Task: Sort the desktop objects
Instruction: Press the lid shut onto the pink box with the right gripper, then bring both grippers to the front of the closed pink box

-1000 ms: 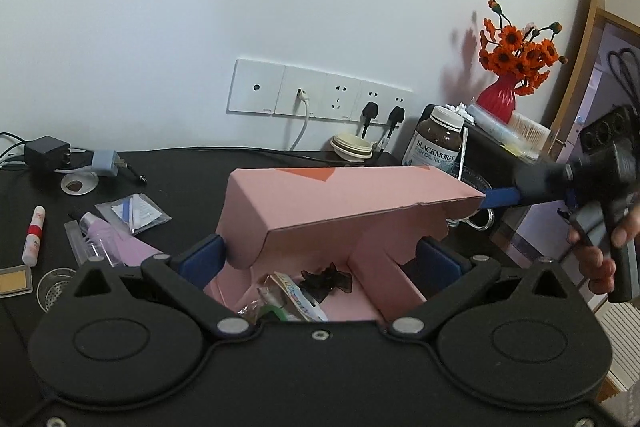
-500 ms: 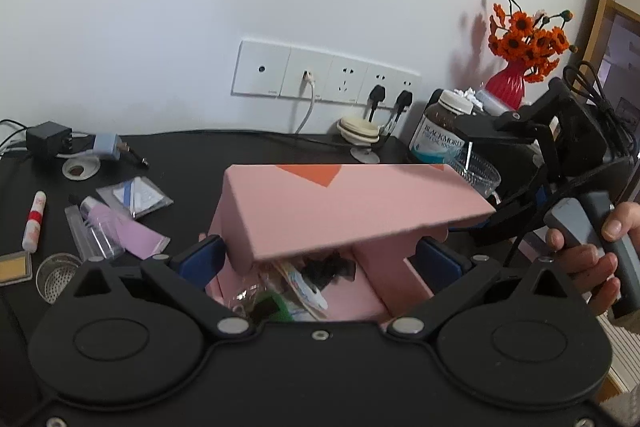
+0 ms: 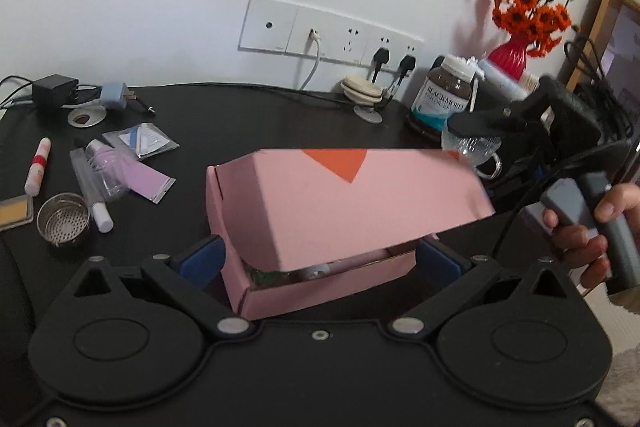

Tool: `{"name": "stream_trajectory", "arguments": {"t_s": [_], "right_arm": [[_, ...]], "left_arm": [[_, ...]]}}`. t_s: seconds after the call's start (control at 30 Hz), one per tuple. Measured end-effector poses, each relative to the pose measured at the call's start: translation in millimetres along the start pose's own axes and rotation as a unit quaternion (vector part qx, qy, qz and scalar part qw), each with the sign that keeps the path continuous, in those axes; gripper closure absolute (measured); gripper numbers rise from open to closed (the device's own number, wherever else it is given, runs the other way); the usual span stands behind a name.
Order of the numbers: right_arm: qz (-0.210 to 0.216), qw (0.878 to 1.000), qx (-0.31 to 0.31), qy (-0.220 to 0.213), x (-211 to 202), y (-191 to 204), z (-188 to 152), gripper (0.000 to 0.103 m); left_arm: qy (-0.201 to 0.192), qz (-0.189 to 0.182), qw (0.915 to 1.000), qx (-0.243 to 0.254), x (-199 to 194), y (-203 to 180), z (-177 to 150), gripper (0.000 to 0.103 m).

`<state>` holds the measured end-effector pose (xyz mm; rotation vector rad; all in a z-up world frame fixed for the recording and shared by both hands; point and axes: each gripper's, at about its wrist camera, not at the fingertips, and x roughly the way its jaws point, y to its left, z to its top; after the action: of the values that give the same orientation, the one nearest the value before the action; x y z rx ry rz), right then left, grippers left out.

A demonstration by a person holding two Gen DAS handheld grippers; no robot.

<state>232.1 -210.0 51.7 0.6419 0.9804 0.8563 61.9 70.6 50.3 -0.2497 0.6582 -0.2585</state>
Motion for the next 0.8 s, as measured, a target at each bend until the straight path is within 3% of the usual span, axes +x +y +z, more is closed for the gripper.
{"name": "stream_trajectory", "arguments": {"t_s": [0.2,0.4,0.63,0.8], "right_arm": [[-0.03,0.999,-0.018,-0.019,-7.1,-0.7,-2.1,0.001],[-0.064,0.998,-0.027,-0.009,-2.2,-4.3,-10.6,0.001],[-0.093,0.994,-0.06,0.014,10.4,0.2,-23.0,0.001],[-0.105,0.992,-0.066,0.016,12.3,1.3,-28.1,0.001]], "left_arm": [[-0.043,-0.037,0.9981,-0.023,-26.0,5.3,-1.6,0.0],[-0.076,-0.031,0.9961,-0.034,-36.1,9.9,9.2,0.0],[-0.065,0.055,0.9957,-0.035,-18.5,13.7,19.3,0.0],[-0.047,0.089,0.9937,-0.047,-2.4,23.6,18.1,0.0]]}}
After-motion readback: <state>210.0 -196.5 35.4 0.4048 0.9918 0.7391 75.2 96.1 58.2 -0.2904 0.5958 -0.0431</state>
